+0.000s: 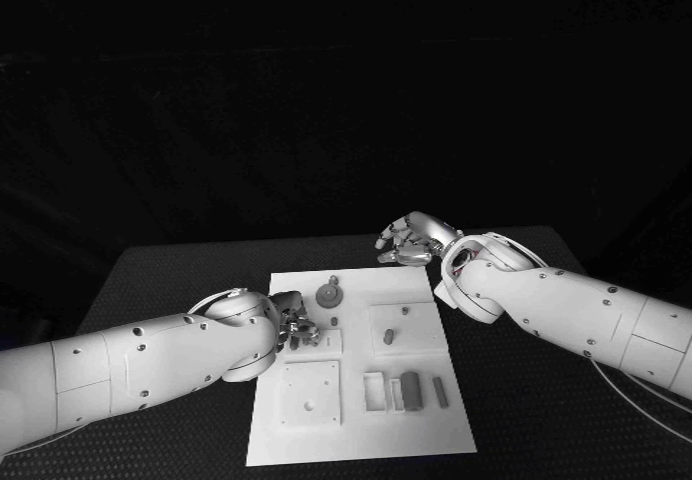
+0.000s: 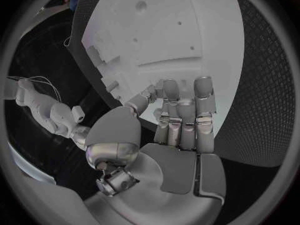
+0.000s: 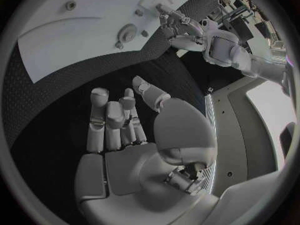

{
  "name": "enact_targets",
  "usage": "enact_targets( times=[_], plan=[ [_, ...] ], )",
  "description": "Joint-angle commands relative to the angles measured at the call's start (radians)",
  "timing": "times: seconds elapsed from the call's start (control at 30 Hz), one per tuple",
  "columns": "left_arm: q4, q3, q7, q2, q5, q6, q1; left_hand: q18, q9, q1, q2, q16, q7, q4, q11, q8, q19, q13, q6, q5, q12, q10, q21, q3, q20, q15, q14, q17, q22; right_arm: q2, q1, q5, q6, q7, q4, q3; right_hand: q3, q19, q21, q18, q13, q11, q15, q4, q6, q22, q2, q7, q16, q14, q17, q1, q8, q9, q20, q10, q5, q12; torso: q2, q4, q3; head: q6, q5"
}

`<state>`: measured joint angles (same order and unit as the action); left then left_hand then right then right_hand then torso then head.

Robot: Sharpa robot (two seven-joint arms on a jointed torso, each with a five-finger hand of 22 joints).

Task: Assemble the parts on the task board

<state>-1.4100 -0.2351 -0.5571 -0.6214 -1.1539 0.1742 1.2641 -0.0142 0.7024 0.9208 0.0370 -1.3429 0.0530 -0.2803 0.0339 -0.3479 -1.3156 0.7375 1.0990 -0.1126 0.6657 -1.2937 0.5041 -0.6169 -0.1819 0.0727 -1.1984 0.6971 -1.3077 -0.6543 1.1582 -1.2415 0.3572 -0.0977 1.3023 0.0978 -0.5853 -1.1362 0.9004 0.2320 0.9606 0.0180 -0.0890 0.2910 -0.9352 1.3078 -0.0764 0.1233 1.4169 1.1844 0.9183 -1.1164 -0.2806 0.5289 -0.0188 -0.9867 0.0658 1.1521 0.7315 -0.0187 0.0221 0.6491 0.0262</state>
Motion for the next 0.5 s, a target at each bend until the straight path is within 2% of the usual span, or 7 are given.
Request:
enact_targets(
  times=[0.03,0.5],
  plan=[
    [-0.001,-0.002,0.001,0.0,0.002,-0.027,-0.002,-0.008,0.018,0.006,0.007,-0.003,-0.016,-0.003,0.039,-0.003,-0.078,0.001,0.017,-0.007,0.004,-0.024,0.005,-0.011,-0.085,0.109,-0.101,-0.001,-0.022,0.0,0.0,-0.006,-0.011,0.007,0.001,0.0,-0.003,0.0,0.001,0.03,-0.002,0.001,0.0,-0.004,-0.002,0.018,-0.006,0.007,-0.004,-0.01,-0.001,0.003,0.007,0.001,-0.001,0.006,-0.005,0.004,0.0,0.0004,0.0008,-0.001,0.0],
    [0.002,-0.002,0.003,0.002,0.01,-0.027,-0.002,-0.008,0.017,-0.011,-0.012,-0.007,-0.015,0.01,0.039,-0.001,-0.077,0.003,0.017,-0.005,0.006,-0.021,0.007,-0.001,-0.086,0.108,-0.098,-0.005,-0.021,0.0,0.0,-0.005,-0.011,0.006,0.002,0.0,-0.002,0.0,0.001,0.03,-0.002,0.001,0.0,-0.004,-0.001,0.018,-0.007,0.007,-0.004,-0.01,-0.001,0.004,0.007,0.001,-0.001,0.007,-0.005,0.004,0.0,-0.0003,0.0005,-0.001,0.0]
  ],
)
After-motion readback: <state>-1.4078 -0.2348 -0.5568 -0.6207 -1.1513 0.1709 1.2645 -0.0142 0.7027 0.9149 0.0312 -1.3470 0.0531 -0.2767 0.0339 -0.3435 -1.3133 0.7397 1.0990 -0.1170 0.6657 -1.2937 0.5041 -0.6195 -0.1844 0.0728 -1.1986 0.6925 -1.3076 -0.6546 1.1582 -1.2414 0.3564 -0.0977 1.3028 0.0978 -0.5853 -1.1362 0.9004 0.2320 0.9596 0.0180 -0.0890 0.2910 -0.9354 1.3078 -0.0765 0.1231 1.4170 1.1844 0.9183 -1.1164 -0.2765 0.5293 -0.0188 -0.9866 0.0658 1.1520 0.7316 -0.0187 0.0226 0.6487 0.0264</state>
